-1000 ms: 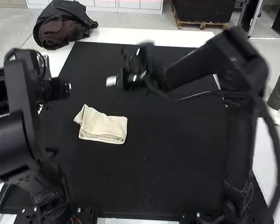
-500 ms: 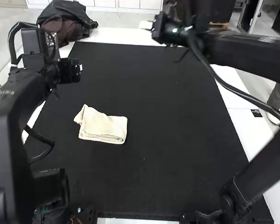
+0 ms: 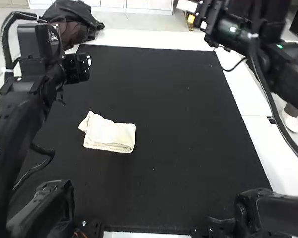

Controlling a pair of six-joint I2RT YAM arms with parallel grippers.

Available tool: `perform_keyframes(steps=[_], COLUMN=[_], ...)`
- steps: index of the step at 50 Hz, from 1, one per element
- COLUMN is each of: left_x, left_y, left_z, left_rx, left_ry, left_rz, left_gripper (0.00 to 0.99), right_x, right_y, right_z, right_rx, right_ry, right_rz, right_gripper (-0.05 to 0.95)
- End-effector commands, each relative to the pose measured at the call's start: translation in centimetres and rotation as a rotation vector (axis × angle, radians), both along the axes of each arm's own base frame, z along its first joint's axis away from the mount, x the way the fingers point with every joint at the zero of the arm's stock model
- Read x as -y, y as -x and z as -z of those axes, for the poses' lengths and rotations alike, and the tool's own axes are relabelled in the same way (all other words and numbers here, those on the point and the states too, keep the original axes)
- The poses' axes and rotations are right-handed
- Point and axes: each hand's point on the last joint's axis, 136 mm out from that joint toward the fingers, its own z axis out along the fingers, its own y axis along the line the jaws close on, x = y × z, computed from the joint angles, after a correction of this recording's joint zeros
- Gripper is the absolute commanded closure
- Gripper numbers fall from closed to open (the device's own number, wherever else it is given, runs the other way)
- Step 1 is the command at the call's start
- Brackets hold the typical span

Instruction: Fold the towel.

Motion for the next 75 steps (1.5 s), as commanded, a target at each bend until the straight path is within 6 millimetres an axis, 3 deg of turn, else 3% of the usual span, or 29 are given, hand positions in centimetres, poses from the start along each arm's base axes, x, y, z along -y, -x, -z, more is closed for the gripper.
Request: perform_keyframes(steps=[1,17,26,31,46,61,70,75], left_x=[0.5,1.8,2.2,2.5,2.9,2.3,1.3,0.3], left_y=[1.3,5.4,8.6,10.6,15.5,17.3,17.3,16.2], left_z=[-4.5,-9.5,-12.1,-13.4,-14.5,-15.6,-15.7,-14.3], left_rx=[0.121,0.316,0.442,0.513,0.665,0.741,0.75,0.715], left_ry=[0.002,0.005,0.011,0.002,-0.021,-0.033,-0.062,-0.129], left_rz=[0.001,0.029,0.029,0.03,0.015,-0.034,-0.098,-0.155], left_gripper=[0.03,0.03,0.03,0.03,0.03,0.03,0.03,0.03], right_x=[0.9,3.2,5.7,6.6,9.1,11.3,14.6,17.5], right_y=[3.0,10.0,12.4,14.7,18.7,22.3,21.2,17.9], right_z=[-1.7,-4.9,-6.0,-6.8,-6.5,-7.4,-8.0,-5.8], right_rx=[-0.015,0.099,0.194,0.281,0.466,0.639,0.688,0.651], right_ry=[-0.083,-0.158,-0.143,-0.144,-0.074,-0.033,0.014,0.122], right_rz=[-0.058,-0.098,0.008,0.048,0.259,0.447,0.686,0.883], right_gripper=[-0.01,-0.01,-0.01,-0.01,-0.01,-0.01,-0.01,-0.01])
